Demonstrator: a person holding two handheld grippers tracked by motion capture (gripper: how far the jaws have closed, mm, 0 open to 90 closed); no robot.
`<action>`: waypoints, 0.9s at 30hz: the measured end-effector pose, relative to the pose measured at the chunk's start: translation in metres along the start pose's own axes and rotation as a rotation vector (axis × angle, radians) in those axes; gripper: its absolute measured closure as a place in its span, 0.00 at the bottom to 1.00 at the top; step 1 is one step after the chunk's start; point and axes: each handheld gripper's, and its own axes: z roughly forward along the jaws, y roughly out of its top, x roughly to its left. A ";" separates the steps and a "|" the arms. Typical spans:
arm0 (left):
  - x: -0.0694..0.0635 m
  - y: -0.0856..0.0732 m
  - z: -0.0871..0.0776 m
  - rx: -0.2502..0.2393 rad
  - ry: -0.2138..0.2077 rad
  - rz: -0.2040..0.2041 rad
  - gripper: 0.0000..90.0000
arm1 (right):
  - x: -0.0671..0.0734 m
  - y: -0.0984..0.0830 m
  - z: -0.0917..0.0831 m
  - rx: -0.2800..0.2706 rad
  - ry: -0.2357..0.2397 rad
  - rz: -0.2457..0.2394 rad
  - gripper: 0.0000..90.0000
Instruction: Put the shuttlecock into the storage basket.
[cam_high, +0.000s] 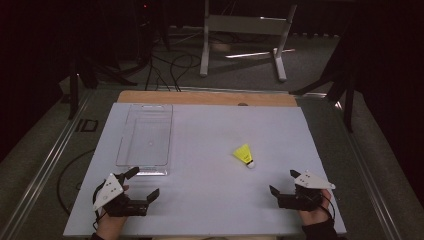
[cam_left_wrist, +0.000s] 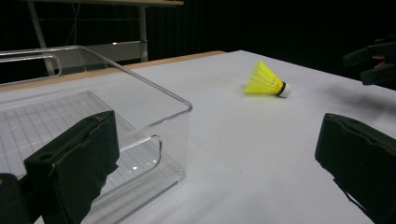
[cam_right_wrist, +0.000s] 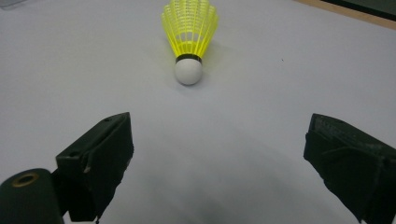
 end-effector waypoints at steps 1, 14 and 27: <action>0.000 0.000 0.000 0.003 -0.003 -0.002 0.01 | 0.000 0.000 0.000 -0.005 0.004 -0.002 0.09; 0.000 0.000 0.001 0.011 -0.004 -0.007 0.01 | -0.001 -0.002 0.001 -0.017 0.007 -0.002 0.09; 0.000 0.000 0.001 0.016 -0.004 -0.006 0.01 | 0.000 0.002 -0.004 -0.029 -0.009 0.011 0.09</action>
